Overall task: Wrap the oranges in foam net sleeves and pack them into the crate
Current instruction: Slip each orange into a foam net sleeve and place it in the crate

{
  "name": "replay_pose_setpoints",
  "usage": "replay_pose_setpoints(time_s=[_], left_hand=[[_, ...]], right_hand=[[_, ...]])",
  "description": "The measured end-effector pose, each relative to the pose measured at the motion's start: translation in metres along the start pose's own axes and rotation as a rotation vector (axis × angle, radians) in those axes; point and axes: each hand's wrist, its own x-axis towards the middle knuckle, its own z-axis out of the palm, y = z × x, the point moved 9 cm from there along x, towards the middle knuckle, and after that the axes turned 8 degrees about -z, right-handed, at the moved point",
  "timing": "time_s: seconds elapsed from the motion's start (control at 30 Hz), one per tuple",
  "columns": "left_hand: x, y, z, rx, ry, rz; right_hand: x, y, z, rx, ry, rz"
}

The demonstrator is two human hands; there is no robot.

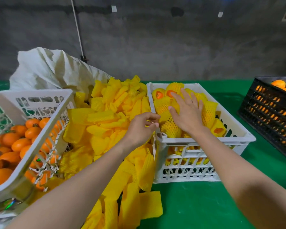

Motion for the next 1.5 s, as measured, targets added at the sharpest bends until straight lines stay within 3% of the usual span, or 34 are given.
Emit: replay_pose_setpoints(time_s=[0.13,0.23,0.3,0.37,0.47,0.6,0.7,0.87,1.03,1.13,1.2,1.37,1.43,1.5], left_hand=[[-0.010,-0.011,-0.061,-0.137,0.056,-0.071],[-0.022,-0.031,-0.118,-0.212,0.127,-0.137],[-0.032,-0.048,-0.153,-0.261,0.193,-0.183],[-0.044,-0.067,-0.180,-0.295,0.243,-0.228],[-0.062,-0.094,-0.209,-0.324,0.286,-0.279],[-0.082,-0.119,-0.239,-0.308,0.311,-0.300],[-0.094,-0.132,-0.255,-0.309,0.334,-0.305],[-0.099,-0.144,-0.258,-0.330,0.334,-0.320],[-0.095,-0.140,-0.246,-0.350,0.280,-0.324],[-0.093,-0.137,-0.240,-0.354,0.251,-0.315],[-0.092,-0.135,-0.240,-0.346,0.249,-0.305],[-0.088,-0.132,-0.236,-0.340,0.240,-0.311],[-0.085,-0.124,-0.230,-0.254,0.203,-0.282],[-0.083,-0.114,-0.224,-0.166,0.155,-0.235]], right_hand=[[-0.015,-0.058,-0.032,0.211,0.332,-0.197],[-0.032,-0.116,-0.026,0.340,0.384,-0.396],[-0.039,-0.155,-0.003,0.400,0.284,-0.497],[-0.041,-0.189,0.043,0.372,0.011,-0.528],[-0.049,-0.205,0.133,0.089,-0.463,-0.444],[-0.064,-0.191,0.200,-0.205,-0.733,-0.374],[-0.062,-0.174,0.213,-0.230,-0.751,-0.265],[-0.046,-0.183,0.202,-0.096,-0.646,-0.264],[-0.042,-0.165,0.196,-0.215,-0.714,-0.193],[-0.039,-0.157,0.182,-0.216,-0.578,-0.175],[-0.035,-0.158,0.167,-0.110,-0.442,-0.139],[-0.019,-0.171,0.105,0.475,-0.124,0.027],[-0.016,-0.187,0.084,0.722,-0.134,0.050],[-0.018,-0.208,0.074,0.944,-0.250,0.053]])
